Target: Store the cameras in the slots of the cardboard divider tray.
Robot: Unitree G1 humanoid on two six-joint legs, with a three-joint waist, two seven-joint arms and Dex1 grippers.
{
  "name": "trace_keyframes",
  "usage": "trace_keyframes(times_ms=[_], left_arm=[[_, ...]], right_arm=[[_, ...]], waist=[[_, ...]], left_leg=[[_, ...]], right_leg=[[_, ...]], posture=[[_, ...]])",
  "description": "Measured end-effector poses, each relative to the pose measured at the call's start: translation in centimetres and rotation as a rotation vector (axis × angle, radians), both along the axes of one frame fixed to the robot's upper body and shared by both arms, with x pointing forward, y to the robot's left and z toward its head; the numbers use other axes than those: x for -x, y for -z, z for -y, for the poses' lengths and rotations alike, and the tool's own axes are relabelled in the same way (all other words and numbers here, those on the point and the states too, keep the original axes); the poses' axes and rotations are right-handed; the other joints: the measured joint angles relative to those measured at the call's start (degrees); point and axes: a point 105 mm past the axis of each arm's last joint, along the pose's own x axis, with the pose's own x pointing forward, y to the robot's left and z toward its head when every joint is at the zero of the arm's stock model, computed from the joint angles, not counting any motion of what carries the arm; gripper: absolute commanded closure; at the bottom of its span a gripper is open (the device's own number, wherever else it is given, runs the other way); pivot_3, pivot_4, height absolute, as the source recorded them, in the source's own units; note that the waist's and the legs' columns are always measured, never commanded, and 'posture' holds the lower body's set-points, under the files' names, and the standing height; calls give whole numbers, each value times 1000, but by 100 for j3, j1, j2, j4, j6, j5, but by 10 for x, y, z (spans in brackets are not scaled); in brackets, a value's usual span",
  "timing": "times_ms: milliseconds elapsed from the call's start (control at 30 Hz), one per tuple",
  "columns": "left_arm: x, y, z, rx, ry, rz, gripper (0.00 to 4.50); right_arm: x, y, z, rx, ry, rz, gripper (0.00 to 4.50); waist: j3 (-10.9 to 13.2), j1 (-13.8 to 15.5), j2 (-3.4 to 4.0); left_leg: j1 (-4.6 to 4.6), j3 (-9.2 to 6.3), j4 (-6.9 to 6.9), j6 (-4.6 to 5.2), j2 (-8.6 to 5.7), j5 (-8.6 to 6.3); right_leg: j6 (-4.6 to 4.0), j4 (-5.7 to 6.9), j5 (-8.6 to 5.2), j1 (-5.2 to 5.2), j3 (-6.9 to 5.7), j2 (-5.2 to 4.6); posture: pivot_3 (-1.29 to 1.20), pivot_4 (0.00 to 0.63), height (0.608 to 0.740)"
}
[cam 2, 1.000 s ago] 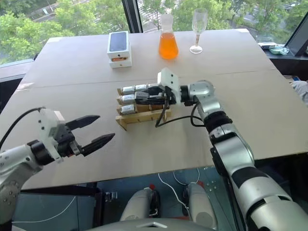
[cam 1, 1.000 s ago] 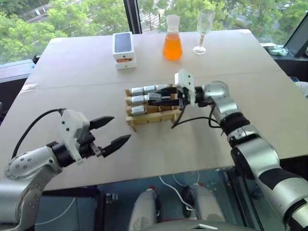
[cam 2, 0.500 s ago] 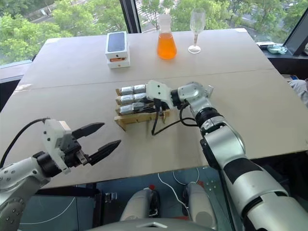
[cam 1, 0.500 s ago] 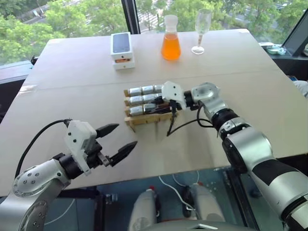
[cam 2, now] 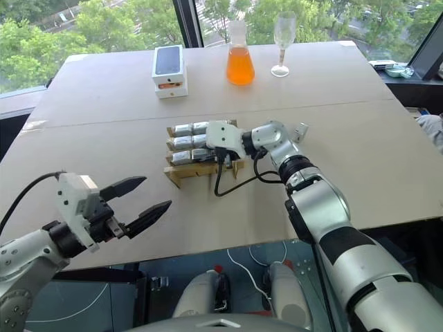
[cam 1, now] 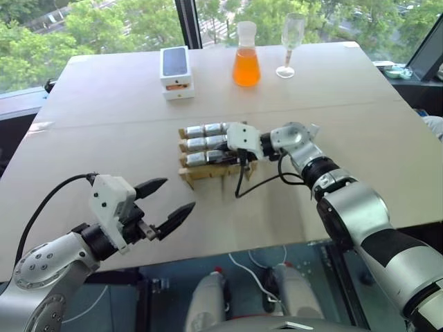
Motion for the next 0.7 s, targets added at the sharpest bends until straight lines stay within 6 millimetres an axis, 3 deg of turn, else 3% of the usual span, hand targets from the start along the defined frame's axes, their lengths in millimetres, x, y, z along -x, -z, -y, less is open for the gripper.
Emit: trace_keyframes(times_ms=[33,200,367,533,600,700], left_arm=[[0,0,0,2,1,-2,2],[1,1,0,9,2,-10,2],[-1,-3,2,4,13,12,2],[-7,-8,6,6,36,34,2],[-10,-8,9,16,54,35,2],[-16,-8,11,20,74,32,2]], right_arm=[[1,1,-1,1,-5,-22,3758],[2,3,-2,-12,0,-90,1308],[1,-4,5,-68,-2,-127,1308],[-20,-37,30,-231,115,-83,1308],[-35,-53,47,-318,236,-51,1308],[-63,-69,100,-464,516,9,1308]], waist=[[0,0,0],[1,-1,1],[1,13,1],[1,19,2],[1,30,1],[-1,58,-1]], left_leg=[[0,0,-1,0,0,0],[0,0,-7,0,0,0],[-1,-2,-7,0,-2,0],[-2,-3,-10,0,-3,0],[-4,-3,-10,0,-4,0],[-4,-5,-14,0,-7,0]], right_leg=[[0,0,0,0,0,0],[0,-2,0,-1,0,0],[0,-4,0,0,-2,-1],[0,-7,0,0,-4,-2],[0,-7,0,0,-4,-2],[0,-18,0,4,-6,-4]], posture=[[0,150,740],[0,150,740],[0,150,740],[0,150,740],[0,150,740],[0,150,740]])
